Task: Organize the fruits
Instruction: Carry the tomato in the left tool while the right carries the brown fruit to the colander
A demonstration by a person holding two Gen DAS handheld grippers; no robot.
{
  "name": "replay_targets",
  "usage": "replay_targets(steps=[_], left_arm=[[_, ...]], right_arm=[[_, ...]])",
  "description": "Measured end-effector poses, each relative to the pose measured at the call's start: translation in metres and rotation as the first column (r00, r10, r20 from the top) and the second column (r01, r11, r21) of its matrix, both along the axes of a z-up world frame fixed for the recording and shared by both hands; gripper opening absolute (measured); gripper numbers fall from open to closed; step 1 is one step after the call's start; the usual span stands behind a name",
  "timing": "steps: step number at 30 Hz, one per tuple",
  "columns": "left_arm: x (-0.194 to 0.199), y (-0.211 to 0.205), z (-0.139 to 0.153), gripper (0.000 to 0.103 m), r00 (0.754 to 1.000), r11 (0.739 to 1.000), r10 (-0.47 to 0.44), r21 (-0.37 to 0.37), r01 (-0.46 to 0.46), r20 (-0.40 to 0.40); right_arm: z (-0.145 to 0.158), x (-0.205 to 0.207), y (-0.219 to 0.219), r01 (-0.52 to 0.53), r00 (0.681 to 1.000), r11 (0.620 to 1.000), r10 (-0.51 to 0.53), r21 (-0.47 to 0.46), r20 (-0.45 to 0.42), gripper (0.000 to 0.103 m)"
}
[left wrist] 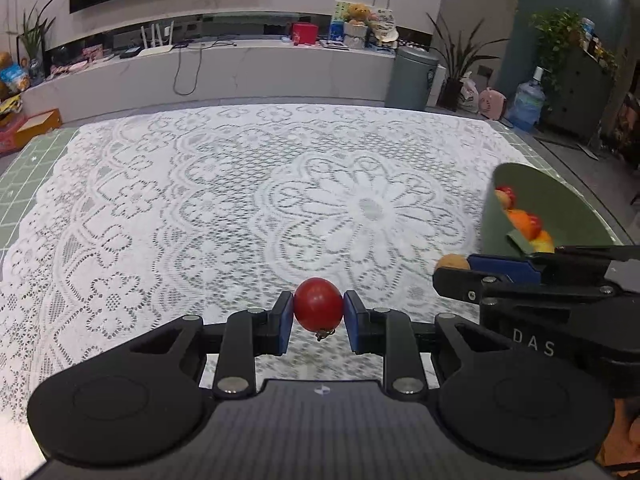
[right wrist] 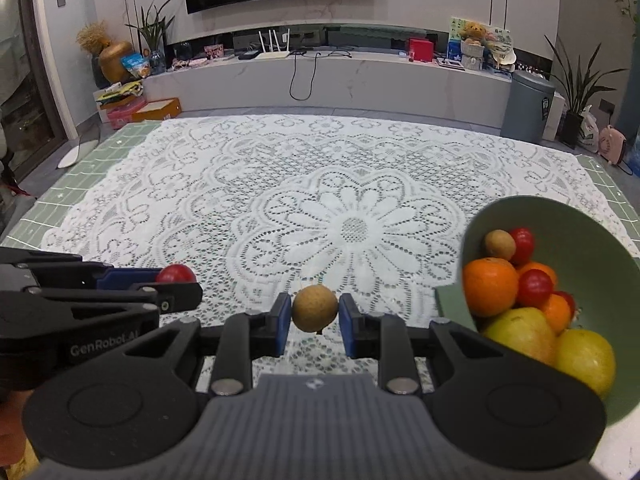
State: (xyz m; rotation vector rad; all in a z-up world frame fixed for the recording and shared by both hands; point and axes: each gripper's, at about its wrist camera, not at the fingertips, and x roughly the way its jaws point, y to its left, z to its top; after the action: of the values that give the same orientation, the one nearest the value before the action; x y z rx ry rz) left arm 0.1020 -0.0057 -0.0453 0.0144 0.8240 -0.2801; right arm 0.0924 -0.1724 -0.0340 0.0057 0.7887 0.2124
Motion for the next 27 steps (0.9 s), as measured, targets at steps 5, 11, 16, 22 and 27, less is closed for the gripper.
replay_targets(steps=[5, 11, 16, 22, 27], left_arm=[[-0.01, -0.025, 0.017, 0.03, 0.998, 0.998, -0.055, 0.021, 0.055, 0.033], [-0.018, -0.063, 0.039, 0.03, 0.986, 0.988, -0.153, 0.033, 0.151, 0.071], [-0.02, -0.101, 0.053, 0.03, 0.966, 0.971, -0.239, 0.049, 0.236, 0.095], [-0.013, -0.147, 0.062, 0.03, 0.936, 0.942, -0.335, 0.079, 0.327, 0.11], [-0.001, -0.176, 0.061, 0.03, 0.912, 0.915, -0.4, 0.088, 0.393, 0.094]], right_arm=[[0.011, -0.018, -0.016, 0.025, 1.0, 1.0, -0.025, 0.006, 0.004, 0.022], [0.031, -0.039, -0.043, 0.051, 0.998, 0.999, -0.05, -0.006, 0.022, 0.022], [0.046, -0.048, -0.079, 0.074, 0.996, 0.997, -0.074, 0.001, 0.041, 0.022], [0.054, -0.05, -0.125, 0.1, 0.994, 0.995, -0.099, -0.029, 0.048, 0.022], [0.054, -0.042, -0.161, 0.097, 0.995, 0.994, -0.095, -0.049, 0.034, 0.022]])
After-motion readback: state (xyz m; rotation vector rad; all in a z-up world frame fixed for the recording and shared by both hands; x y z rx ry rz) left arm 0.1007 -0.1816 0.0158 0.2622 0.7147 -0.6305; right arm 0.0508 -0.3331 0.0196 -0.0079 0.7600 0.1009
